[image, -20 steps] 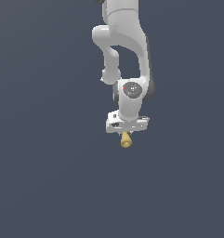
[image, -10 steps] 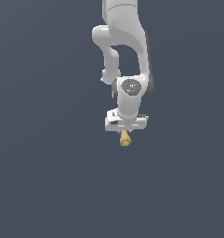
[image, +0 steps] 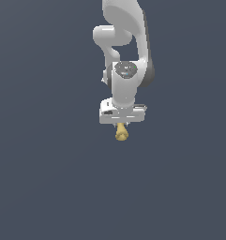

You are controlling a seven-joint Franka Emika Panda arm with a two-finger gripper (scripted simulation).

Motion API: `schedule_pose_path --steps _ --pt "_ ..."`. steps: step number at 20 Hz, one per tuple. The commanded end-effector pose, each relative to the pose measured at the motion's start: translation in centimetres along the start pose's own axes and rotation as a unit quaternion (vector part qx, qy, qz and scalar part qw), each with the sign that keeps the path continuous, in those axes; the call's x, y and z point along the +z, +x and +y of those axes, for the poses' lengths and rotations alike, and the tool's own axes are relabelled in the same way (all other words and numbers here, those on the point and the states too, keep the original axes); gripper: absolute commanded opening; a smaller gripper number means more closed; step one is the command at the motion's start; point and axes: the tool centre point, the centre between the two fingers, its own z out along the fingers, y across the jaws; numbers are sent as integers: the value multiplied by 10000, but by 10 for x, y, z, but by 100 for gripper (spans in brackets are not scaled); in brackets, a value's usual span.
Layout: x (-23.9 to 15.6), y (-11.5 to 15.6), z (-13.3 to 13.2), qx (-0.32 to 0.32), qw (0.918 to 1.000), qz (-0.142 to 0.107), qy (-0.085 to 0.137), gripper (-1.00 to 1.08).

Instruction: Pick up the object and move it to a goal position.

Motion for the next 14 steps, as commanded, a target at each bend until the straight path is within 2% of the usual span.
schedule_pose_path --steps 1,14 --pt "-24 -3 10 1 10000 6 1 -100" --pt "-169 -18 71 0 10000 7 11 -100"
